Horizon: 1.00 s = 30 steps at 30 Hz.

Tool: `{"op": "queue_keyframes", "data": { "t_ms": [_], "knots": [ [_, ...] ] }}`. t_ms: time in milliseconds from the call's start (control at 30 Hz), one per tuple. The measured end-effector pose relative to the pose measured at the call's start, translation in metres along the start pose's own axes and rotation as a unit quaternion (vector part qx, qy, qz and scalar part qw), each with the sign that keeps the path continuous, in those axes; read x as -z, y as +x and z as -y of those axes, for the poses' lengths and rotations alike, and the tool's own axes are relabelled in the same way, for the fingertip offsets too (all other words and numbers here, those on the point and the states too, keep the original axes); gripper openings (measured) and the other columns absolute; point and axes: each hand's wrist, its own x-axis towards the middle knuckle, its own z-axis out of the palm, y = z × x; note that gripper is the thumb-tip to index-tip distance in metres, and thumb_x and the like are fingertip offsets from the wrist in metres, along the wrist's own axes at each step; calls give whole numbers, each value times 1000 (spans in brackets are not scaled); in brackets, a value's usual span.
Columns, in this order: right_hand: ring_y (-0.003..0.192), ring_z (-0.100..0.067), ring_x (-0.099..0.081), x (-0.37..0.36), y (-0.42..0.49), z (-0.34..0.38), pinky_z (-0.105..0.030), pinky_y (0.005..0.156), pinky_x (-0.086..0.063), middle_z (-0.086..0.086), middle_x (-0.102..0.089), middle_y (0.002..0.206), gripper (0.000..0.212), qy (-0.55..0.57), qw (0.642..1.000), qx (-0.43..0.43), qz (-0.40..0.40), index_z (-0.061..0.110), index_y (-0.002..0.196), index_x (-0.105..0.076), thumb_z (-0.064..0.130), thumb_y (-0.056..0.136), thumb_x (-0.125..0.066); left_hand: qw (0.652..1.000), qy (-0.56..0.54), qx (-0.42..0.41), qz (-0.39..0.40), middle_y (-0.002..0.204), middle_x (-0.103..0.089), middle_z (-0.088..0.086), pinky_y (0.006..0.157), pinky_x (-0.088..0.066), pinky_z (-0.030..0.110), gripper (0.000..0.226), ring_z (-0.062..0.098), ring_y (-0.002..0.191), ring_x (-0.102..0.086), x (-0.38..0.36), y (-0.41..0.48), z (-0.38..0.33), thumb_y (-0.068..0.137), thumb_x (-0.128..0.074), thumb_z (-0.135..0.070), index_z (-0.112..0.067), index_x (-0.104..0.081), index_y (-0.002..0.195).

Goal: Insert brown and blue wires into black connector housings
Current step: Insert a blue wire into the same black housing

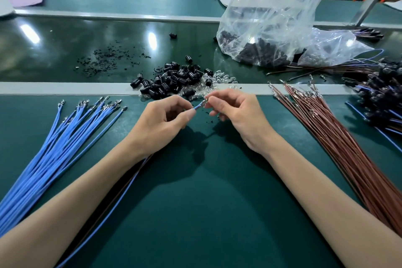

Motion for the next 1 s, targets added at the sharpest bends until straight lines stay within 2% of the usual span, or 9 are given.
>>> {"op": "queue_keyframes", "data": {
  "t_ms": [133,333,467,700,833,1000],
  "knots": [
    [63,-2,-62,0,-2,2,-10,58,-44,8,-71,71,16,-7,1000,5,29,23,85,-69,8,80,-72,1000,-7,-6,5,52,-52,-13,49,-33,10,14,0,48,-41,-1,0,1,91,-61,-14,-13,-63,77],
    [65,-6,-61,-2,-2,2,-12,59,-44,7,-68,70,14,-14,1000,8,16,22,82,-67,8,82,-71,1000,-12,2,15,58,-61,-5,46,-44,19,10,11,44,-51,0,1,5,90,-62,-17,-15,-63,80],
    [66,-7,-62,-1,-1,2,-14,59,-45,9,-69,75,12,-11,1000,5,6,22,86,-68,10,85,-69,999,-20,10,24,58,-62,-5,47,-45,18,9,10,46,-51,0,1,4,88,-64,-15,-14,-64,79],
    [60,-4,-57,0,-1,0,-12,59,-44,9,-66,67,16,-15,999,14,33,20,79,-69,5,82,-71,999,-5,11,37,57,-61,-5,49,-43,16,11,9,47,-51,0,0,1,90,-63,-13,-12,-66,80],
    [66,-7,-57,1,-1,-1,-15,63,-47,9,-68,71,17,-23,998,24,44,20,82,-69,4,79,-73,999,1,11,50,57,-63,-5,50,-43,14,11,6,47,-52,0,-1,0,89,-63,-13,-12,-66,79],
    [70,-4,-62,1,-1,0,-13,67,-47,11,-69,72,21,-49,996,37,61,21,83,-69,1,77,-74,997,-7,19,69,58,-63,-5,50,-43,13,8,3,47,-52,-1,0,-4,89,-62,-8,-6,-66,83]
  ]
}}
